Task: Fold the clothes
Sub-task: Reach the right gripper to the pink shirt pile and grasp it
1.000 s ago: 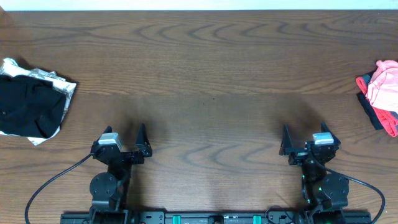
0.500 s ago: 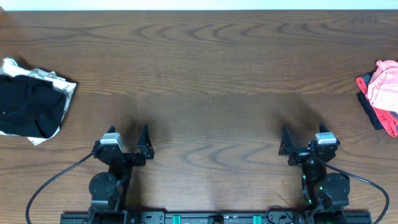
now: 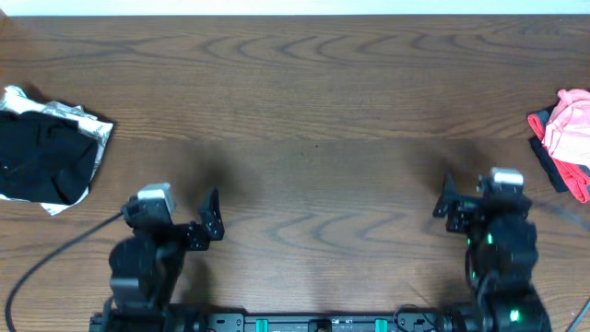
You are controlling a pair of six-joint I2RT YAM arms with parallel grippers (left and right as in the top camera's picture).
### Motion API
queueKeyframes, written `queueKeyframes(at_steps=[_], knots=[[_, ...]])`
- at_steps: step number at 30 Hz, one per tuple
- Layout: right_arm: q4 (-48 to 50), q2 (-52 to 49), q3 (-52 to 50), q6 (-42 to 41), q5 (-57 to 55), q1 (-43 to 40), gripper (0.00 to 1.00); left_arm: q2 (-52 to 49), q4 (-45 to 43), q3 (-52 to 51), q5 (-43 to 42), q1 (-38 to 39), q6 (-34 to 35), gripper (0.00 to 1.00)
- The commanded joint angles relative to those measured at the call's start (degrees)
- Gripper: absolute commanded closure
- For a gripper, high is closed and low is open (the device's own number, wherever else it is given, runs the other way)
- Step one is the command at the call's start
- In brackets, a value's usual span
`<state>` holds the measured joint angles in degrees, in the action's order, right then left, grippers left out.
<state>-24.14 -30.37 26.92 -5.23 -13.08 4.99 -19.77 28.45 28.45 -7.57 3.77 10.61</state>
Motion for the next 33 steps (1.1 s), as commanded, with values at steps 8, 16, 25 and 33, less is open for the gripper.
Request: queueKeyframes(at_steps=[8,16,25,33], knots=[[-19.5,-35.01,29.18,3.61,11.3,-7.67,0.01,-26.43,20.37,20.44,-0.83,-0.15,-3.04,0.02],[-18.49,-46.69,37.55,1.88,-7.43,-12.31,0.01,-32.3,22.1,22.91,-2.32,-0.15,-2.38,0.02],[-5.11,-56.04,37.94,4.5,4.37,-32.2,0.08,-32.39,22.27,22.91,-2.32,-0.15,-2.4,0.02],[4.83,-64.37,37.94,4.5,4.35,-37.11,0.29,-32.61,22.29,22.91,-2.32,-0.15,-2.4,0.02]])
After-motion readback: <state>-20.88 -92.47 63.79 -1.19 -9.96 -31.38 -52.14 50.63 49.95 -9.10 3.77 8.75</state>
